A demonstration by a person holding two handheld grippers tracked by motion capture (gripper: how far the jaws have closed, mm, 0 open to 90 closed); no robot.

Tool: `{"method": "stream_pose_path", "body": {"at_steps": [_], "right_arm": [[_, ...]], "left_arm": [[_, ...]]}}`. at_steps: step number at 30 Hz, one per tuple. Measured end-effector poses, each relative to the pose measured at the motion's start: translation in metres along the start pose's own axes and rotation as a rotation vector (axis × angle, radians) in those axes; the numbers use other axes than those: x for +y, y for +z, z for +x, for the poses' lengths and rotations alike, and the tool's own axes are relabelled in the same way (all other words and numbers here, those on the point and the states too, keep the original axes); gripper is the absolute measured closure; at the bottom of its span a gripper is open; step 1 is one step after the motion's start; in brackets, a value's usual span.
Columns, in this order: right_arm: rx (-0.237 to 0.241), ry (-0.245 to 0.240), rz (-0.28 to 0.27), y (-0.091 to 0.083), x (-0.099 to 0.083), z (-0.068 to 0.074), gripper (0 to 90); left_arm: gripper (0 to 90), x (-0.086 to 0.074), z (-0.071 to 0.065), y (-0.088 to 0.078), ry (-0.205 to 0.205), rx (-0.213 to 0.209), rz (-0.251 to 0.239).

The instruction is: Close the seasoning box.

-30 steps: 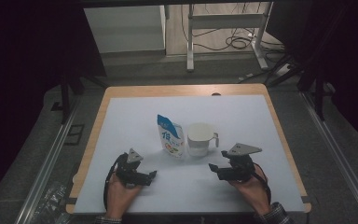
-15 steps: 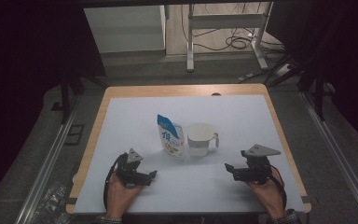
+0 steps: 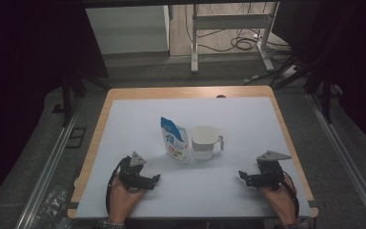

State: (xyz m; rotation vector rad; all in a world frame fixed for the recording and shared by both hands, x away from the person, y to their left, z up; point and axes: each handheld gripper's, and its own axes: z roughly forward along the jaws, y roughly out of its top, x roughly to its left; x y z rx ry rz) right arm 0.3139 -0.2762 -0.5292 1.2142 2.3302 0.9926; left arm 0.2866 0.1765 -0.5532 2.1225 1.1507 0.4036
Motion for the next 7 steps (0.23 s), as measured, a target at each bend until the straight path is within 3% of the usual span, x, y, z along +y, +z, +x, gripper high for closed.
{"method": "stream_pose_path", "body": {"at_steps": [4, 7], "right_arm": [[-0.055, -0.065, 0.011, 0.0032, -0.0009, 0.0085, 6.3], [-0.050, -0.061, 0.005, 0.0034, -0.0016, 0.0079, 6.3]], "left_arm": [[0.8, -0.0001, 0.0001, 0.0000, 0.000, -0.001, 0.000], [0.9, -0.0001, 0.0000, 0.0001, -0.003, -0.003, 0.000]]}}
